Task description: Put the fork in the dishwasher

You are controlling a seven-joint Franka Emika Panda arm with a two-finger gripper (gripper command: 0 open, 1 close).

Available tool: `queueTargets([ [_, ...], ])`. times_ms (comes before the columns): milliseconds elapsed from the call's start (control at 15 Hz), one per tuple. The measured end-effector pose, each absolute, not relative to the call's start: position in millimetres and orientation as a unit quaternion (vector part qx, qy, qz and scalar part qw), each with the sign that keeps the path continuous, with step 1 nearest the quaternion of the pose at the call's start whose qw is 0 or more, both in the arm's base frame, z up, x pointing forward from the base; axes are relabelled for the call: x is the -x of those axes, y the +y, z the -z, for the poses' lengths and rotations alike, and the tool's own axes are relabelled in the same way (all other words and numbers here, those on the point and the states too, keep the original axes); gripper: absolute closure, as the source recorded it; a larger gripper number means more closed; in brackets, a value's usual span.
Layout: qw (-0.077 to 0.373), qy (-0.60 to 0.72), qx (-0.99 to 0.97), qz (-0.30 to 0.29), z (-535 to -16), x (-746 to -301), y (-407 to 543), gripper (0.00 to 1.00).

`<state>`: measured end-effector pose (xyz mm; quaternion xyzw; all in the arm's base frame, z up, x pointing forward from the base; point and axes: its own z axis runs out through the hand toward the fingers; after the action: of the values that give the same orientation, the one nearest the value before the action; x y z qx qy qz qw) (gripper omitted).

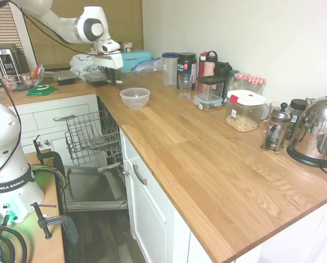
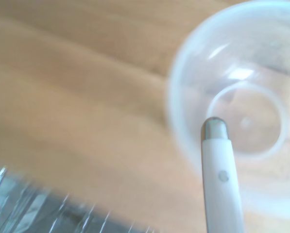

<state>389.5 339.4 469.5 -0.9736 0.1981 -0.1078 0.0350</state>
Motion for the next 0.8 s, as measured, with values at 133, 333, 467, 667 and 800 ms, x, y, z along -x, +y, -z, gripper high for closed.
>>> queueTargets([
  [133,0.019,0.178,0.976,0.122,-461.6,-332.9,350.4,1.00],
  [333,-0.013,0.154,0.979,0.136,-419.5,-282.1,377.4,1.00],
  [467,-0.027,0.154,0.979,0.133,-382.8,-281.9,392.8,1.00],
  [667,-0.026,0.171,0.979,0.104,-331.7,-315.9,413.2,1.00],
  [800,-0.014,0.170,0.982,0.078,-302.6,-328.1,438.1,1.00],
])
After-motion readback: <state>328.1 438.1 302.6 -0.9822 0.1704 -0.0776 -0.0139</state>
